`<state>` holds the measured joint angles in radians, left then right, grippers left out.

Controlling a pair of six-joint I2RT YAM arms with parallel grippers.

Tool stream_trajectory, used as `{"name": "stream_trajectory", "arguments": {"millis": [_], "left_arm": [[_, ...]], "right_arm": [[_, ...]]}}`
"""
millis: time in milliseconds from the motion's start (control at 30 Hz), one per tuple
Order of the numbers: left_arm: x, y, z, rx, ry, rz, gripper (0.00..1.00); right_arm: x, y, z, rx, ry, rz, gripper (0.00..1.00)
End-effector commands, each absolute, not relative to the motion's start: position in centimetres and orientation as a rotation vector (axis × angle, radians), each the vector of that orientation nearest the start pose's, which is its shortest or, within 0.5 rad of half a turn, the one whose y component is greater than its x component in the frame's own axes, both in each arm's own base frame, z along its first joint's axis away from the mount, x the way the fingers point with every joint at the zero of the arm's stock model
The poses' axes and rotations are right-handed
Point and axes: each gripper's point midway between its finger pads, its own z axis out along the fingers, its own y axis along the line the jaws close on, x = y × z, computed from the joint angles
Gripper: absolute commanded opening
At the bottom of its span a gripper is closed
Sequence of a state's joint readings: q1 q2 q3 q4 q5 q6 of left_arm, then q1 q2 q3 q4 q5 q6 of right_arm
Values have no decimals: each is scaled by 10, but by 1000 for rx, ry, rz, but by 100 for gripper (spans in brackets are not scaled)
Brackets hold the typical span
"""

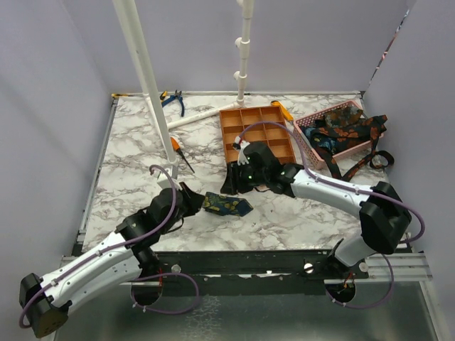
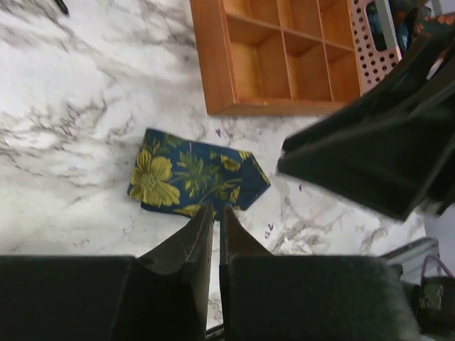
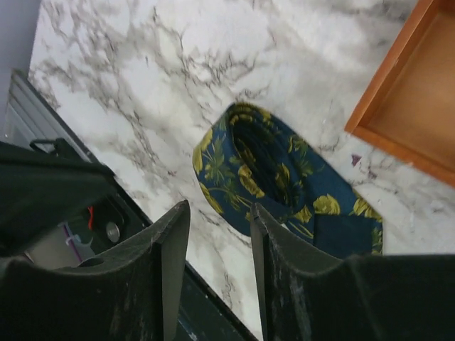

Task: Roll the ties
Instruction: Roll the tie at the center of the board.

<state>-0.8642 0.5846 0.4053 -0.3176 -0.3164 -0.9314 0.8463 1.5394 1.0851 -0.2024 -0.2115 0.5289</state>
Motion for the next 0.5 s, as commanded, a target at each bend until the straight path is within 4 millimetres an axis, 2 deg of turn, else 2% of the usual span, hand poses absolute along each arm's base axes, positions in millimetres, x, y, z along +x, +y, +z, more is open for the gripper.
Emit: {"name": "stream_trajectory", "arguments": {"millis": [0,67,167,200,333,400,467], "left_arm": [[220,-168,153,-223,2086,-561,10],[231,-162,148,-222,2148,-507,14],[236,-152,135,-237,2211,-501,24],[237,-149,133,-246,2215,-510,31],[235,-155,134,-210,2214,-588,73],[234,-159,134,-171,2224,-607,87],[232,-163,133,-133,2238,-623,95]], "right_arm": [[220,379,142,-475,2352,1135,43],[217,386,135,-467,2386,1124,42],[219,387,121,-428,2443,1056,40],[220,384,115,-412,2458,1036,40],[215,373,92,-387,2526,973,40],[213,367,80,-373,2557,940,39],[213,361,69,-358,2581,892,39]]}}
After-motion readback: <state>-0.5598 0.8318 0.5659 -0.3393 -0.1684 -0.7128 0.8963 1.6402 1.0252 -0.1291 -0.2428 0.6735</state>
